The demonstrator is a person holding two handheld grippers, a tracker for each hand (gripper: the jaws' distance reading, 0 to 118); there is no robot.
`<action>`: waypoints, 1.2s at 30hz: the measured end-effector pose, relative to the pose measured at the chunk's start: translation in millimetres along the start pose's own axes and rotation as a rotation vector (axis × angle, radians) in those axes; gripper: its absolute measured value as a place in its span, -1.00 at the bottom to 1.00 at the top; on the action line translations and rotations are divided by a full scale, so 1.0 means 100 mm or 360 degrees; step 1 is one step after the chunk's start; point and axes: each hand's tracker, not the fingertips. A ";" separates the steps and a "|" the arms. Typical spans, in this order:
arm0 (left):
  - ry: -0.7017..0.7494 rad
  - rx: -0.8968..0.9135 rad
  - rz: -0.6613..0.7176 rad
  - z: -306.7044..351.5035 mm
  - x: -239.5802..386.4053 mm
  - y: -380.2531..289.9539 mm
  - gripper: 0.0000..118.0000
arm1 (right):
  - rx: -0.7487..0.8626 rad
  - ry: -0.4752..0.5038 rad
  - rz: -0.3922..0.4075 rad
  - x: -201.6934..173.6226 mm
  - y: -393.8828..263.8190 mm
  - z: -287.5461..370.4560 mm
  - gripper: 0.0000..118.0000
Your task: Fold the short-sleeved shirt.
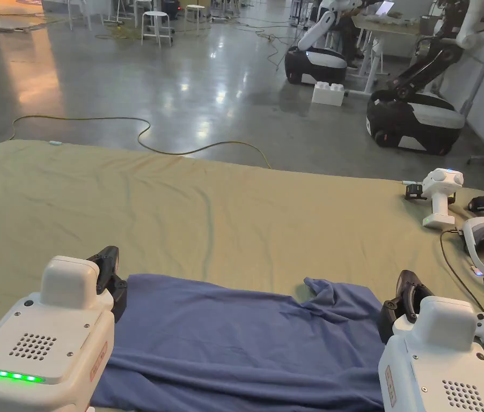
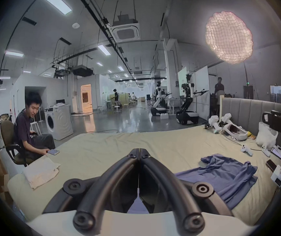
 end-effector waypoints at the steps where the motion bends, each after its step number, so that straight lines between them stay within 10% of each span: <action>1: -0.0003 -0.0008 0.0004 0.01 -0.01 0.00 -0.99 | 0.0003 -0.0001 0.0009 0.00 0.01 0.01 -1.00; 16: -0.0008 -0.1350 0.0406 -0.60 -0.76 -1.11 -0.98 | -0.0271 0.0123 0.0092 0.06 -0.31 0.01 -1.00; 20: -0.0045 -0.1525 0.0480 -0.78 -0.78 -1.30 -0.08 | -0.0357 0.0130 0.0106 0.07 -0.44 0.01 -1.00; 26: -0.0007 -0.1775 0.0282 -1.07 -0.61 -1.47 0.02 | -0.0477 0.0126 0.0124 0.11 -0.63 0.01 -1.00; 31: 0.0033 -0.1828 0.0170 -1.12 -0.45 -1.43 -0.03 | -0.0552 0.0119 0.0116 0.19 -0.71 0.05 -1.00; 36: -0.0082 -0.1772 -0.0048 -1.07 -0.29 -1.52 -0.78 | -0.0620 0.0082 0.0092 0.32 -0.79 0.08 -1.00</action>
